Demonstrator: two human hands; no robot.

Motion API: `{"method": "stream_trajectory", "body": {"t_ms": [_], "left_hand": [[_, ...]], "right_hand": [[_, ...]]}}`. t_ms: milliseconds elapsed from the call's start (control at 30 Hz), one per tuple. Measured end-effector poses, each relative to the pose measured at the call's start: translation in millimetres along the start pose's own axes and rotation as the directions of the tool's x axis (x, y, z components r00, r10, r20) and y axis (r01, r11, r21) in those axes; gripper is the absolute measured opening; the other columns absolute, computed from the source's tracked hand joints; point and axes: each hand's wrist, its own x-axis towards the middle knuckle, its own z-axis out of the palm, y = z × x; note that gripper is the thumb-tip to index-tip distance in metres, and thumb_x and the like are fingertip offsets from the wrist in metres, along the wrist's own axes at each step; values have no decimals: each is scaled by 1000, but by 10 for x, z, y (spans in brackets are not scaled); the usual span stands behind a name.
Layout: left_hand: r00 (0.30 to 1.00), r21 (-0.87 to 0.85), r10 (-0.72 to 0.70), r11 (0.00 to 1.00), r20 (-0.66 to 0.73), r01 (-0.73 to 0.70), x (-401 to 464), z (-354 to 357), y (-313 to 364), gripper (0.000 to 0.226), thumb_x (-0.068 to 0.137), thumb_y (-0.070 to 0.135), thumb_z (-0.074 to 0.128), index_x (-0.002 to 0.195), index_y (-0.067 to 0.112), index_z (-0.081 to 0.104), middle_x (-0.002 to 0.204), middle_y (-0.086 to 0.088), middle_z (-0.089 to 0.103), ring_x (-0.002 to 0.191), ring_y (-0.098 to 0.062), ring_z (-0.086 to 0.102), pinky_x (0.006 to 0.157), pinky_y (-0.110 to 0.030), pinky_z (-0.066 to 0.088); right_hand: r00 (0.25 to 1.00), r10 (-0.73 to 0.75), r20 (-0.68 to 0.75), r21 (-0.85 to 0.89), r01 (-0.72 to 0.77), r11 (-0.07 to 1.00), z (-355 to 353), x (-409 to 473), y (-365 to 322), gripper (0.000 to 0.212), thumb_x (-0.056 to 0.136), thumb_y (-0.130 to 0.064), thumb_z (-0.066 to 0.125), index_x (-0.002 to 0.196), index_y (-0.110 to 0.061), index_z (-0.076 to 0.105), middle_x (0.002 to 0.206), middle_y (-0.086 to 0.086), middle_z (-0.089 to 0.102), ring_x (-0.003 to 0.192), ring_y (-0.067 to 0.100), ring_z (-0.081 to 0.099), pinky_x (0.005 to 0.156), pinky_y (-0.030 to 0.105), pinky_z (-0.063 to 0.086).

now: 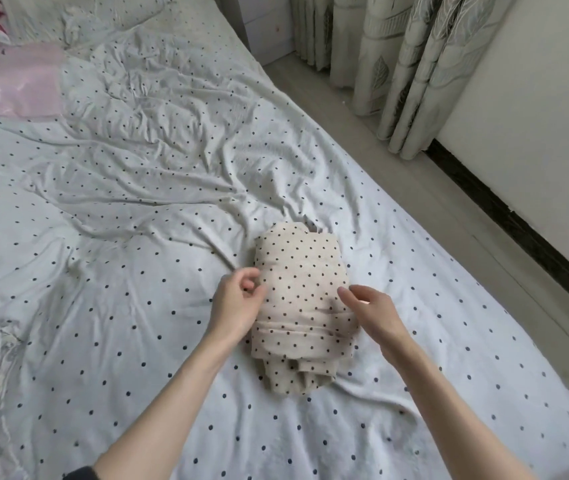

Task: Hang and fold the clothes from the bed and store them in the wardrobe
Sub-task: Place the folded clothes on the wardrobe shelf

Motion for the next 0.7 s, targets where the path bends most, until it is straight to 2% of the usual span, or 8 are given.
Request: {"method": "stream_trajectory", "body": {"t_ms": [67, 133, 200, 333, 400, 533, 600, 700], "left_hand": [[991, -30, -130, 991, 9, 130, 83, -95, -177, 39, 87, 21, 65, 124, 14, 52, 113, -4, 51, 97, -14, 54, 83, -21, 42], [954, -146, -255, 950, 157, 278, 137, -147, -295, 49, 86, 29, 67, 128, 13, 48, 116, -3, 53, 104, -16, 55, 94, -32, 45], [913, -251, -290, 897, 286, 364, 168, -121, -349, 48, 84, 31, 68, 125, 13, 52, 116, -2, 61, 103, -14, 61, 92, -37, 50], [895, -310, -259, 872, 362, 378, 272, -26, -370, 31, 85, 25, 68, 113, 14, 62, 106, 0, 70, 100, -15, 65, 89, -39, 53], [869, -364, -247, 833, 430, 417, 309, -22, -364, 26, 84, 26, 69, 108, 16, 64, 101, 1, 73, 95, -12, 68, 80, -33, 56], [883, -337, -250, 855, 396, 394, 292, -15, -352, 25, 82, 29, 71, 103, 19, 63, 101, 2, 71, 92, -11, 67, 78, -32, 54], [882, -340, -248, 854, 401, 394, 223, -31, -329, 22, 83, 28, 70, 101, 18, 64, 99, 1, 72, 94, -13, 66, 84, -34, 53], [863, -329, -217, 860, 457, 390, 49, -102, -258, 21, 84, 25, 69, 99, 10, 67, 95, -4, 74, 95, -17, 67, 90, -36, 52]], "right_hand": [[1000, 24, -19, -24, -24, 999, 23, 102, 32, 33, 86, -30, 62, 64, -12, 47, 56, -7, 36, 53, 11, 32, 47, 19, 25], [996, 87, -7, 45, -87, 995, 11, 215, 11, 29, 84, -27, 67, 73, -1, 62, 58, 0, 40, 55, 14, 35, 50, 21, 26], [984, 162, 70, 131, -170, 977, -55, 313, -34, 30, 81, -27, 72, 83, 3, 69, 64, 4, 48, 55, 15, 41, 51, 21, 33], [939, 262, 221, 97, -288, 953, -140, 501, -86, 22, 76, -27, 77, 81, -9, 64, 72, 4, 53, 61, 15, 48, 57, 26, 40], [940, 282, 191, 44, -295, 955, -102, 548, -123, 19, 75, -24, 77, 73, -14, 60, 68, 2, 53, 61, 16, 49, 59, 27, 41], [967, 236, 98, 90, -245, 965, 18, 490, -144, 42, 76, -17, 75, 55, -19, 39, 57, -2, 39, 53, 14, 37, 55, 25, 32], [978, 192, 75, 114, -200, 973, 35, 348, -135, 46, 78, -17, 74, 56, -19, 33, 62, 2, 37, 59, 18, 36, 59, 27, 29], [990, 134, 46, 116, -138, 984, -13, -25, -150, 31, 82, -18, 70, 70, -14, 42, 72, 7, 39, 64, 19, 37, 57, 26, 28]]}}
